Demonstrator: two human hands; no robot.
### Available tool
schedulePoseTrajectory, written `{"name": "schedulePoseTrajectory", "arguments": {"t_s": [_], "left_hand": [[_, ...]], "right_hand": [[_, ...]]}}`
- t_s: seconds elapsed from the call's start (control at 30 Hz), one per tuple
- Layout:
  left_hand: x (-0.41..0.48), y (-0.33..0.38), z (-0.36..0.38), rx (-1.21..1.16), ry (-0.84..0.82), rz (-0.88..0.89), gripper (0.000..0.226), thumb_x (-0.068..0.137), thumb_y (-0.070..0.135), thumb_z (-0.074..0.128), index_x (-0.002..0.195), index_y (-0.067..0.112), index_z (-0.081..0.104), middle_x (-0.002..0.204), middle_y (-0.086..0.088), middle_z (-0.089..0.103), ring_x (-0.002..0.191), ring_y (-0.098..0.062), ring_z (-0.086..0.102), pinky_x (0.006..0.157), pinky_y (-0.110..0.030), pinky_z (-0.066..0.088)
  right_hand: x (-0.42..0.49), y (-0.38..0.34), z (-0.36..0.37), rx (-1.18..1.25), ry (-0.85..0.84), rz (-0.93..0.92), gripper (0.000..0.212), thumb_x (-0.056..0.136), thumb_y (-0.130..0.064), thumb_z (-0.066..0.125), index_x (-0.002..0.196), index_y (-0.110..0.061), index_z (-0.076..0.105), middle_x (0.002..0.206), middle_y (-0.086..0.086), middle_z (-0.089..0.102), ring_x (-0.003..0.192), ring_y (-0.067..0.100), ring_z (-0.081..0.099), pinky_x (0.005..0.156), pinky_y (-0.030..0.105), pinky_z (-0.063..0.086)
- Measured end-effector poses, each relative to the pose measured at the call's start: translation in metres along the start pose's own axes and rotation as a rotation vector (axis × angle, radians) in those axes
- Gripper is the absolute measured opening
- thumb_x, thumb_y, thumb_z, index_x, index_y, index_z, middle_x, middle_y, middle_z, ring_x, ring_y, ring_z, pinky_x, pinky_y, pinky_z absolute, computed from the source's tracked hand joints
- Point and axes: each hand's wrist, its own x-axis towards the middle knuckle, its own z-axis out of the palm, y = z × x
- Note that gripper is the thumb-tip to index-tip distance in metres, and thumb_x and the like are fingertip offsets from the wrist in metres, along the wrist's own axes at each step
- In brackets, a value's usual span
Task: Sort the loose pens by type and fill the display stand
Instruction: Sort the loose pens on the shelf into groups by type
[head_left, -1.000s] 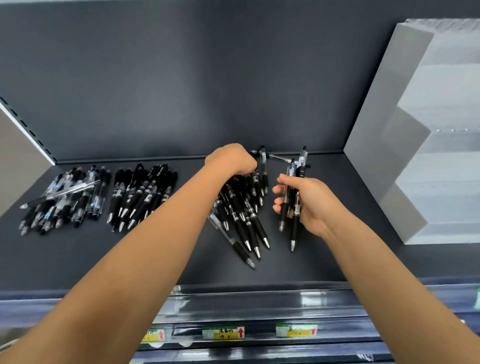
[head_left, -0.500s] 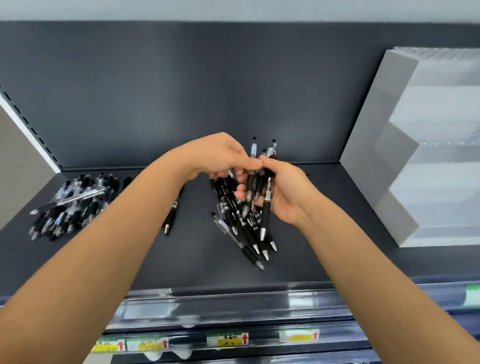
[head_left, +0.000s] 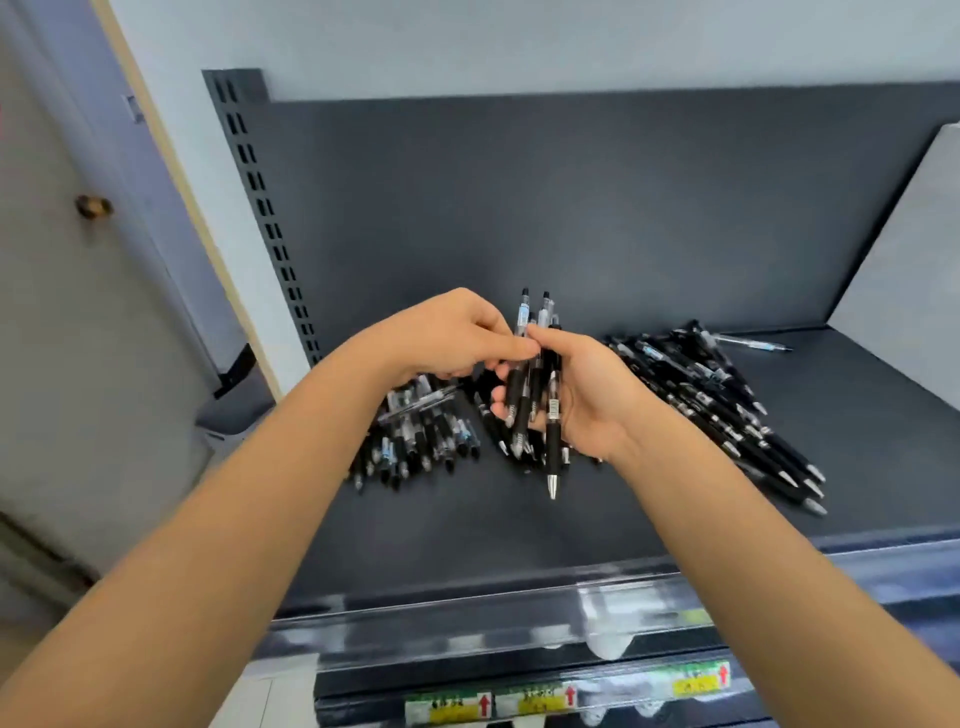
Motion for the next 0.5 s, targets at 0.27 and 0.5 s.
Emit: {"name": "schedulePoseTrajectory", "arguments": {"t_s": [0.27, 0.5], "left_hand": [[-0.031, -0.065, -0.022, -0.079, -0.054, -0.052, 0.025, 0.087, 0.032, 0.065, 0.074, 0.011, 0.064, 0.066, 0.003, 0.059, 0.056, -0.015, 0.048, 0.050, -0.025, 0.037], [-0.037, -0.095, -0.019, -0.388, 0.037, -0.144, 0.019, 0.099, 0.018, 0.051, 0.085, 0.005, 0.053, 0.083, -0.009, 0.058, 0.057, -0.014, 0.066, 0.058, -0.024, 0.055]], "right_hand": [[0.009, 0.042, 0.050, -0.131, 0.105, 0.049, 0.026, 0.097, -0.020, 0.048, 0.105, -0.002, 0.065, 0.079, 0.008, 0.069, 0.067, 0.024, 0.067, 0.065, 0.039, 0.060], [0.008, 0.044, 0.050, -0.217, 0.071, 0.098, 0.022, 0.098, -0.017, 0.050, 0.103, -0.004, 0.066, 0.091, 0.009, 0.071, 0.070, 0.024, 0.070, 0.062, 0.036, 0.060]]}}
